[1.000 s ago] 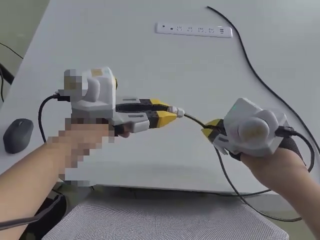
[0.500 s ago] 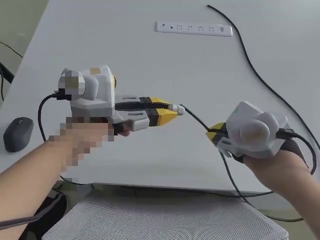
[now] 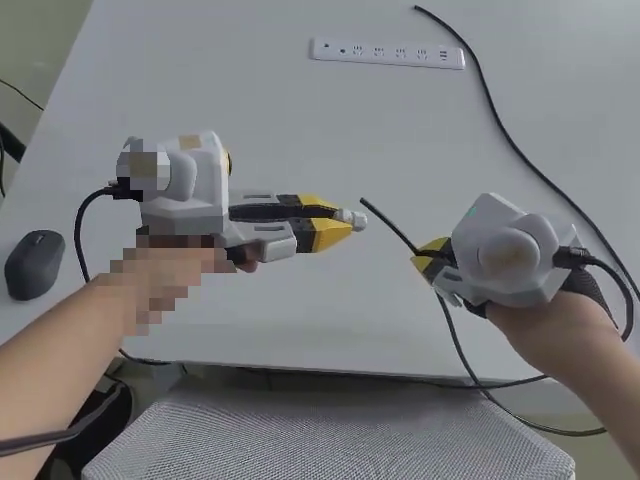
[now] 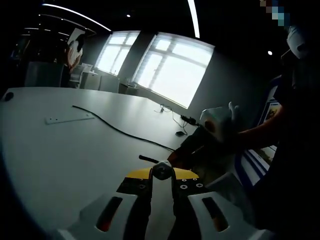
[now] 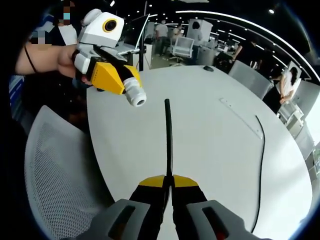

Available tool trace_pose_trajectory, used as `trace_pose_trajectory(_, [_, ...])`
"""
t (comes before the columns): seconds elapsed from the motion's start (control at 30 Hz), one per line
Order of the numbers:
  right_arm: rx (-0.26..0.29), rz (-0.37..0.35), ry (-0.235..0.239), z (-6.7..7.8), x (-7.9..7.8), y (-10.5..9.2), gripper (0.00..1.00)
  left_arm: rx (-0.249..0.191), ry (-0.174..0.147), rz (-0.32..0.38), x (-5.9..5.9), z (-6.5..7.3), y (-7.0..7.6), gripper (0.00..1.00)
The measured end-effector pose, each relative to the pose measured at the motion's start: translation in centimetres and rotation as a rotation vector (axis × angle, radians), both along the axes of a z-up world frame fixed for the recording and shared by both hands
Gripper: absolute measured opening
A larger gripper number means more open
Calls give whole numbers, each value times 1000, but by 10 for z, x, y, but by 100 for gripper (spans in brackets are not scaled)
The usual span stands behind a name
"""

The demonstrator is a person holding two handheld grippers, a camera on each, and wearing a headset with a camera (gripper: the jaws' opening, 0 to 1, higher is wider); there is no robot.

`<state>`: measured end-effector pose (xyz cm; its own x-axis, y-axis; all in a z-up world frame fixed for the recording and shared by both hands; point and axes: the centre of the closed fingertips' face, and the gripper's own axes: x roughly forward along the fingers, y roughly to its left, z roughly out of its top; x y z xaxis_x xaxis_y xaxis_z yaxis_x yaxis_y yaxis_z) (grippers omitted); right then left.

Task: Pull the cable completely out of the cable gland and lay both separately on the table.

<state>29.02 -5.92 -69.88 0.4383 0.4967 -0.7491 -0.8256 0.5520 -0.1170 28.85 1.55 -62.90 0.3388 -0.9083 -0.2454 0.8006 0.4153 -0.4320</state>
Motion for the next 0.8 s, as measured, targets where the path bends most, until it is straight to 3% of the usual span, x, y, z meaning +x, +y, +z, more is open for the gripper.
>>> trace_pose_trajectory(0.37, [-28, 34, -11, 8, 21, 19, 0, 13, -26, 21, -2, -16, 10, 15])
trace_pose_trajectory(0.63, [-65, 76, 16, 1, 34, 38, 0, 34, -41, 47, -7, -39, 26, 15])
trace_pose_trajectory(0.8, [-83, 109, 28, -4, 41, 55, 0, 37, -17, 68, -8, -55, 38, 15])
